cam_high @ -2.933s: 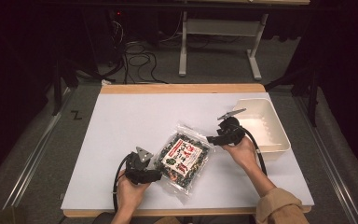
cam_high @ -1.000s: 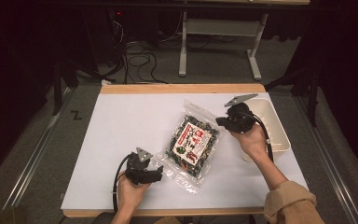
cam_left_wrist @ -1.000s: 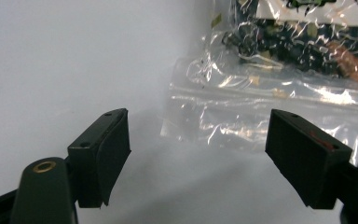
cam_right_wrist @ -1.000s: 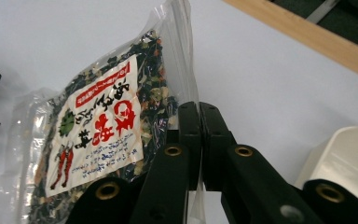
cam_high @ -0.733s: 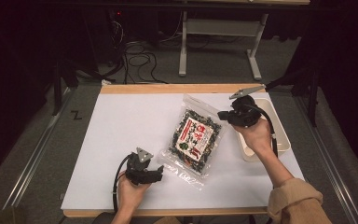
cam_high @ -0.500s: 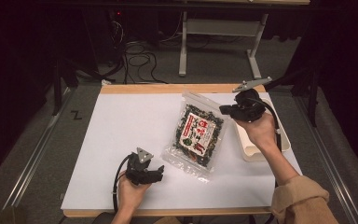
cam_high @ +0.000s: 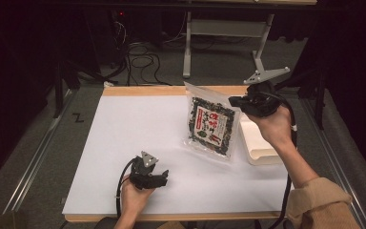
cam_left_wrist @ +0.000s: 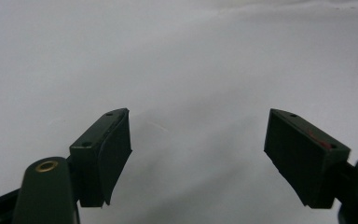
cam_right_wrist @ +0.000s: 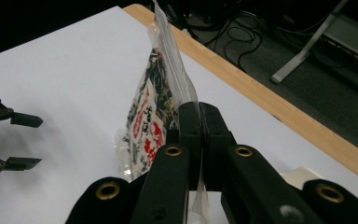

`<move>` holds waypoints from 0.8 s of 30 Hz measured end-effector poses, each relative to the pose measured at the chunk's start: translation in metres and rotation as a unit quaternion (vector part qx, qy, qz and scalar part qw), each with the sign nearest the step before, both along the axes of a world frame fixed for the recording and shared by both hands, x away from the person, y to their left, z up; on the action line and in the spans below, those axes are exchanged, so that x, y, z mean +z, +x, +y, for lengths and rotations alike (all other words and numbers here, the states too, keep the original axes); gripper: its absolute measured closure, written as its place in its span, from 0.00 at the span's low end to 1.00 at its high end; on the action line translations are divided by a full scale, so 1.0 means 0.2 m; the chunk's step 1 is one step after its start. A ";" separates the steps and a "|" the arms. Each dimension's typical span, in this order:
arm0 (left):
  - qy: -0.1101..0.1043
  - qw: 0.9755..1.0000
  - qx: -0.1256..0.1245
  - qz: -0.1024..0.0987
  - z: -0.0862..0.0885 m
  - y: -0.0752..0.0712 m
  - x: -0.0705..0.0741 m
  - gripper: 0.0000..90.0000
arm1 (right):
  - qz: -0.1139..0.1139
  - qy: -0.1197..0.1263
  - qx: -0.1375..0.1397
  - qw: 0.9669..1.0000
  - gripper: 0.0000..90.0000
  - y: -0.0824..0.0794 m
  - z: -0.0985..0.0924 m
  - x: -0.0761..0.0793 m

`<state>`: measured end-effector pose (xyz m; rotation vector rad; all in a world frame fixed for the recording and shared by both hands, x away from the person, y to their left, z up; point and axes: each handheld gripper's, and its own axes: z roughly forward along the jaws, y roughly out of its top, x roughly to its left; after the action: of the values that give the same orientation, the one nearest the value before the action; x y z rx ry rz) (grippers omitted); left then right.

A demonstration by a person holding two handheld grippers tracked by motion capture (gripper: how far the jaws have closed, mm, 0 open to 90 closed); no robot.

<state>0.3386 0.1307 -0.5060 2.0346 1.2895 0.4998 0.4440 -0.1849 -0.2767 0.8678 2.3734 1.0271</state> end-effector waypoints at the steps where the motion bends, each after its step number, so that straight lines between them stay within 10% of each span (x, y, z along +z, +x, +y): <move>1: 0.000 1.000 -0.001 -0.001 0.00 0.00 0.00 0.26 | 0.000 0.000 -0.002 1.000 1.00 0.00 0.00 0.01; 24: 0.002 1.000 -0.004 0.003 0.00 0.00 0.00 0.25 | -0.048 0.001 -0.070 0.996 1.00 0.04 -0.13 0.22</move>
<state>0.3384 0.1306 -0.5065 2.0444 1.2835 0.4935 0.4519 -0.2109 -0.2334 0.9488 2.1999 0.9937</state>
